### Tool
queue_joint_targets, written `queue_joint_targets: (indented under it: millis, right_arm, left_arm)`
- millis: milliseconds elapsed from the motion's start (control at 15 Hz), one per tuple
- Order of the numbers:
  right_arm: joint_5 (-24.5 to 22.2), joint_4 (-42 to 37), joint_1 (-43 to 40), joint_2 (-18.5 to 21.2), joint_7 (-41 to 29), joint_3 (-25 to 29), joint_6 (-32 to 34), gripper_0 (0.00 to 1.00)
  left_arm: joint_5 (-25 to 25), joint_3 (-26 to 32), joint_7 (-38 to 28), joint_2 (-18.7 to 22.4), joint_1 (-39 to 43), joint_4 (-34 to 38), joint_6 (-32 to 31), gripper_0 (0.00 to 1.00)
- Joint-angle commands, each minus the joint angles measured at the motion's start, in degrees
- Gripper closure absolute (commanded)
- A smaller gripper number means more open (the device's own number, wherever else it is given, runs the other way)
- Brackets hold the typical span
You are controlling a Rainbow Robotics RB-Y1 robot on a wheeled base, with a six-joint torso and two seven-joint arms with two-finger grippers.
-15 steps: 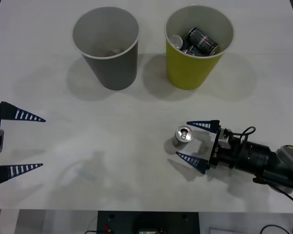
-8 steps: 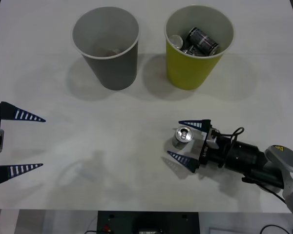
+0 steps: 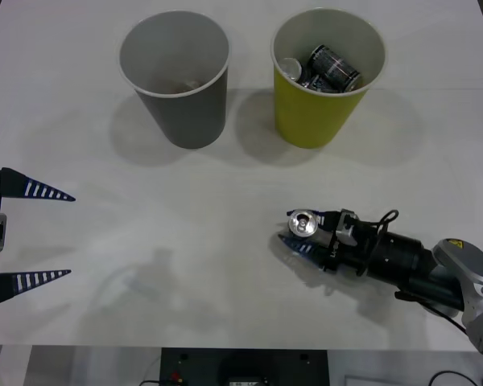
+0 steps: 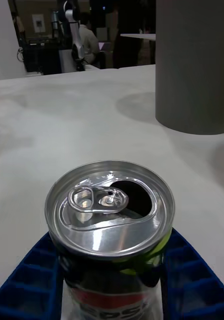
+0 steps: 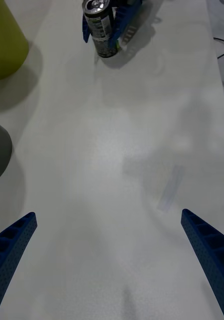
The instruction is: Put the can into the green bin and the plastic bottle into the gray bin
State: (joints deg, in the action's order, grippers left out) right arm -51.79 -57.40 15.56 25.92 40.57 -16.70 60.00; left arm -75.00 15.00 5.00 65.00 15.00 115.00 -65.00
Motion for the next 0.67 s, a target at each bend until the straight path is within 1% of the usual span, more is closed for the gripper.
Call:
queue_joint_targets:
  millis: [67, 467, 667]
  right_arm:
    - [0.02, 0.01, -0.09, 0.00, -0.14, 0.00, 0.03, 1.00]
    - [0.02, -1.66, -0.09, 2.02, -2.34, 0.36, 1.26, 1.00]
    - [-3.41, -5.97, -0.44, 3.69, -10.43, 1.06, 1.09, 1.00]
  left_arm:
    - [0.00, 0.00, 0.00, 0.00, 0.00, 0.00, 0.00, 0.00]
    - [0.00, 0.00, 0.00, 0.00, 0.00, 0.00, 0.00, 0.00]
    - [0.00, 0.00, 0.00, 0.00, 0.00, 0.00, 0.00, 0.00]
